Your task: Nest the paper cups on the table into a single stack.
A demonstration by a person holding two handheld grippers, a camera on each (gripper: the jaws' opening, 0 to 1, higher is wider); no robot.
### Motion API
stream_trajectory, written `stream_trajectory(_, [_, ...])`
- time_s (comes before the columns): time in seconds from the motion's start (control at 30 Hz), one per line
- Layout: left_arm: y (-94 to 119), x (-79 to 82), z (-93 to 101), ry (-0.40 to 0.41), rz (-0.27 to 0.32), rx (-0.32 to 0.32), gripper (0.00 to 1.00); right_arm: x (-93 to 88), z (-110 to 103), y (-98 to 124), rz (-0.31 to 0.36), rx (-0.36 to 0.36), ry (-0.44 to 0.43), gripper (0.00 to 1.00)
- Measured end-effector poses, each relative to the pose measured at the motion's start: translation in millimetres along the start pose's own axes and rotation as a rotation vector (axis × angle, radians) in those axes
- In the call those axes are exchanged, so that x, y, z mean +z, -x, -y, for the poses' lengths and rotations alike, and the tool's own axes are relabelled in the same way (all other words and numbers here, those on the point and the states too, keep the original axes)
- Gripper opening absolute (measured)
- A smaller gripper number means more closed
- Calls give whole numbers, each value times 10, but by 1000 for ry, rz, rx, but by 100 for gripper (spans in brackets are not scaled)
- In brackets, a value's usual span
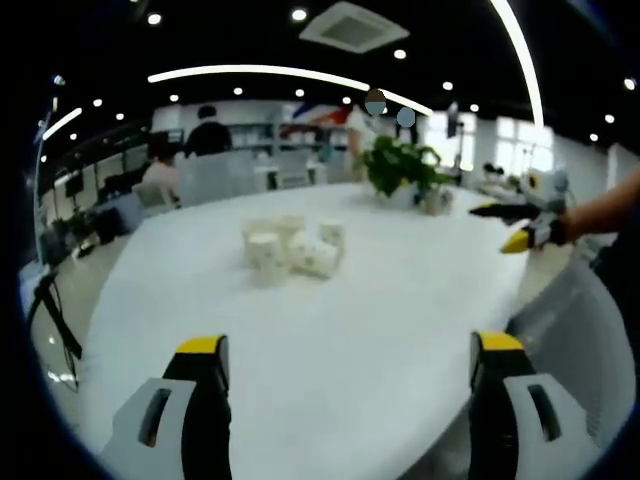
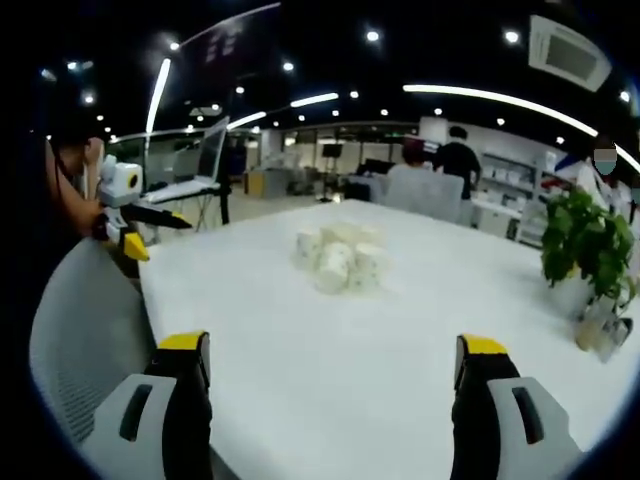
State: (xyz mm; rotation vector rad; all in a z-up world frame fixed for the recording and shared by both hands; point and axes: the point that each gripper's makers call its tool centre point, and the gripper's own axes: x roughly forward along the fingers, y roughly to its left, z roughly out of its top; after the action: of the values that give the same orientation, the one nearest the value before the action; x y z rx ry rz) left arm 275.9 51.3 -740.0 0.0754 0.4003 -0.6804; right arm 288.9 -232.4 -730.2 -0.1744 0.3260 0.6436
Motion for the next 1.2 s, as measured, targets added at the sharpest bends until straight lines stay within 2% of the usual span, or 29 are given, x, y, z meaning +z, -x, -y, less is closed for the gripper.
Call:
stream_trajectory(0.23, [-5, -15, -4, 3, -7, -2, 98, 46, 16, -50, -4, 8, 5, 100])
stream_trajectory(0.33, [-12, -67, -4, -14, -35, 1, 97, 39, 17, -83, -11, 12, 9, 100])
stream_trajectory(0.8, [-11, -83, 35, -6, -38, -16, 98, 21, 164, -314, -17, 6, -35, 99])
stream_trajectory(1.03, [-14, -69, 74, -21, -35, -25, 98, 17, 203, -416, -26, 14, -27, 99])
stream_trajectory(1.2, [-11, -54, 29, -7, -30, -6, 98, 24, 260, -503, -33, 7, -40, 95])
